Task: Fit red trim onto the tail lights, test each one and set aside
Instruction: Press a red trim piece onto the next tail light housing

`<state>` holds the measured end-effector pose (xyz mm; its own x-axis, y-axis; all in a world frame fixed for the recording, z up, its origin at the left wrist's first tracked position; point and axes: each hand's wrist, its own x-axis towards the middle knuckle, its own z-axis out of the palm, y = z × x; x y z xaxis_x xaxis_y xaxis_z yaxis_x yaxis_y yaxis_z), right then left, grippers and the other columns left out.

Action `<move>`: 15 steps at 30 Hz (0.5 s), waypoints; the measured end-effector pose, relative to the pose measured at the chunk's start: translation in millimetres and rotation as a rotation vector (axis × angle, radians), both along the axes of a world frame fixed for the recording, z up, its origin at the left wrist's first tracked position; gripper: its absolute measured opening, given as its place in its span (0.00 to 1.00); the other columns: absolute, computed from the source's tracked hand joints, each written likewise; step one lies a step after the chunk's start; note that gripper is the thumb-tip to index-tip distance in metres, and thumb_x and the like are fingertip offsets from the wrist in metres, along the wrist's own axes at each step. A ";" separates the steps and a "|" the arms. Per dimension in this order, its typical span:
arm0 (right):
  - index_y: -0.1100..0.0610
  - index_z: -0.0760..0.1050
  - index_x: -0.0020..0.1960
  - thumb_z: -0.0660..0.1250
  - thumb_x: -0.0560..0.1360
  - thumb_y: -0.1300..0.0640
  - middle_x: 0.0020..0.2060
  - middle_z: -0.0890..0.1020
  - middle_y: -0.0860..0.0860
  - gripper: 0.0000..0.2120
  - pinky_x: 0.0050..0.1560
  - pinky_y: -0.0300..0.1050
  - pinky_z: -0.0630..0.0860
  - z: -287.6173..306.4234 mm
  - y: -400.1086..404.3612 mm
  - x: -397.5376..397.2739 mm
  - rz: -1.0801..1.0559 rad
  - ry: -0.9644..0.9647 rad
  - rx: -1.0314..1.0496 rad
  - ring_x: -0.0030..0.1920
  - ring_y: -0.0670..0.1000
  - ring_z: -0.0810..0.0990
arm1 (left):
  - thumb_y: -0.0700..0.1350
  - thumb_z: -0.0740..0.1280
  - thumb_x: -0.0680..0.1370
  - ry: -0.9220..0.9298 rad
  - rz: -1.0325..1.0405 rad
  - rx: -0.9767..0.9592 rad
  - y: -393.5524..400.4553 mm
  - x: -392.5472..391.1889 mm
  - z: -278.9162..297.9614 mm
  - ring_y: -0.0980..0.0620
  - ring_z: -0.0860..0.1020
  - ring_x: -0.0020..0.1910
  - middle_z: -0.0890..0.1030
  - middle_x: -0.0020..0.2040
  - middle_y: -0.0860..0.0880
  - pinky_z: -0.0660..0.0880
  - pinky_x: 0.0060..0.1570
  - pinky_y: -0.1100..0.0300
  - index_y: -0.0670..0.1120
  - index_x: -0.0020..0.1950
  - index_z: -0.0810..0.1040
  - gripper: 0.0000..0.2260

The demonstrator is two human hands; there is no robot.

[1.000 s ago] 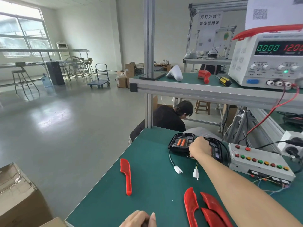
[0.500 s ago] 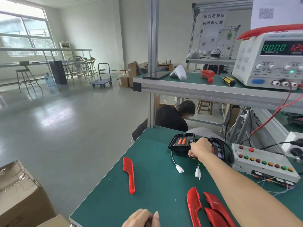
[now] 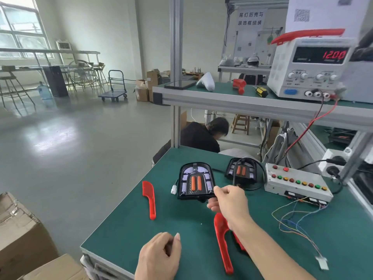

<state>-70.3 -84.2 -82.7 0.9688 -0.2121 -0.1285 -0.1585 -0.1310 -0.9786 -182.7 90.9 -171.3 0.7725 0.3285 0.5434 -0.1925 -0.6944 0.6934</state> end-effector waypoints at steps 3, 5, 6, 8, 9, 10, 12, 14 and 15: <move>0.64 0.77 0.43 0.65 0.81 0.61 0.28 0.85 0.55 0.10 0.26 0.40 0.77 -8.2 -8.2 -42.8 0.038 -0.029 -0.047 0.29 0.54 0.85 | 0.45 0.72 0.73 0.001 0.029 -0.047 -0.9 -4.3 2.6 0.60 0.63 0.25 0.65 0.26 0.57 0.64 0.29 0.71 0.47 0.28 0.71 0.16; 0.63 0.77 0.43 0.65 0.82 0.60 0.29 0.85 0.55 0.10 0.28 0.42 0.79 -14.7 -12.6 -67.1 0.072 -0.047 -0.074 0.29 0.54 0.85 | 0.43 0.72 0.78 0.069 0.046 -0.128 0.0 -6.5 2.8 0.56 0.67 0.27 0.70 0.27 0.53 0.68 0.32 0.66 0.48 0.31 0.74 0.16; 0.63 0.77 0.43 0.65 0.82 0.60 0.29 0.85 0.54 0.10 0.29 0.43 0.80 -18.4 -13.5 -78.0 0.088 -0.054 -0.088 0.29 0.54 0.85 | 0.43 0.71 0.79 0.108 0.039 -0.179 0.6 -8.6 4.7 0.55 0.70 0.29 0.73 0.29 0.53 0.69 0.34 0.66 0.50 0.34 0.76 0.14; 0.62 0.77 0.43 0.65 0.82 0.58 0.29 0.85 0.53 0.11 0.31 0.45 0.82 -26.6 -13.1 -97.3 0.127 -0.075 -0.135 0.29 0.53 0.85 | 0.46 0.67 0.81 0.156 0.006 -0.284 3.0 -11.7 11.1 0.59 0.77 0.35 0.80 0.34 0.57 0.71 0.39 0.69 0.56 0.42 0.79 0.08; 0.61 0.77 0.43 0.65 0.82 0.57 0.29 0.85 0.53 0.11 0.31 0.47 0.82 -30.6 -12.0 -105.6 0.143 -0.083 -0.160 0.28 0.52 0.85 | 0.48 0.66 0.82 0.188 -0.014 -0.323 4.4 -12.9 15.0 0.61 0.80 0.40 0.83 0.38 0.59 0.72 0.42 0.69 0.58 0.46 0.79 0.06; 0.61 0.76 0.42 0.65 0.82 0.57 0.29 0.85 0.52 0.12 0.32 0.47 0.83 -33.9 -10.4 -112.2 0.148 -0.091 -0.176 0.28 0.52 0.85 | 0.50 0.65 0.82 0.227 -0.034 -0.341 5.4 -13.2 18.4 0.62 0.80 0.43 0.83 0.41 0.60 0.73 0.44 0.70 0.59 0.49 0.78 0.05; 0.60 0.75 0.41 0.66 0.82 0.56 0.28 0.84 0.52 0.12 0.31 0.46 0.82 -38.1 -8.3 -122.9 0.139 -0.103 -0.200 0.27 0.50 0.85 | 0.52 0.65 0.82 0.322 -0.067 -0.353 6.8 -10.2 22.8 0.62 0.81 0.44 0.84 0.42 0.59 0.72 0.43 0.73 0.59 0.50 0.77 0.02; 0.59 0.75 0.40 0.66 0.81 0.56 0.27 0.84 0.51 0.12 0.30 0.43 0.81 -39.9 -4.7 -132.5 0.127 -0.094 -0.202 0.26 0.50 0.84 | 0.54 0.67 0.81 0.423 -0.082 -0.373 8.6 -5.5 26.6 0.61 0.81 0.45 0.84 0.43 0.55 0.72 0.42 0.72 0.59 0.53 0.75 0.03; 0.59 0.75 0.40 0.67 0.81 0.56 0.27 0.84 0.51 0.12 0.29 0.42 0.80 -40.4 -2.5 -137.3 0.122 -0.089 -0.195 0.26 0.50 0.84 | 0.55 0.67 0.81 0.457 -0.095 -0.383 10.2 -2.8 26.5 0.60 0.81 0.47 0.84 0.45 0.54 0.75 0.46 0.68 0.58 0.54 0.75 0.05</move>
<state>-207.6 -86.7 -123.1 0.9944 -0.1056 -0.0094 -0.0441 -0.3312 -0.9425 -185.5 101.1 -144.8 0.9355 0.3533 0.0057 0.1354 -0.3733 0.9178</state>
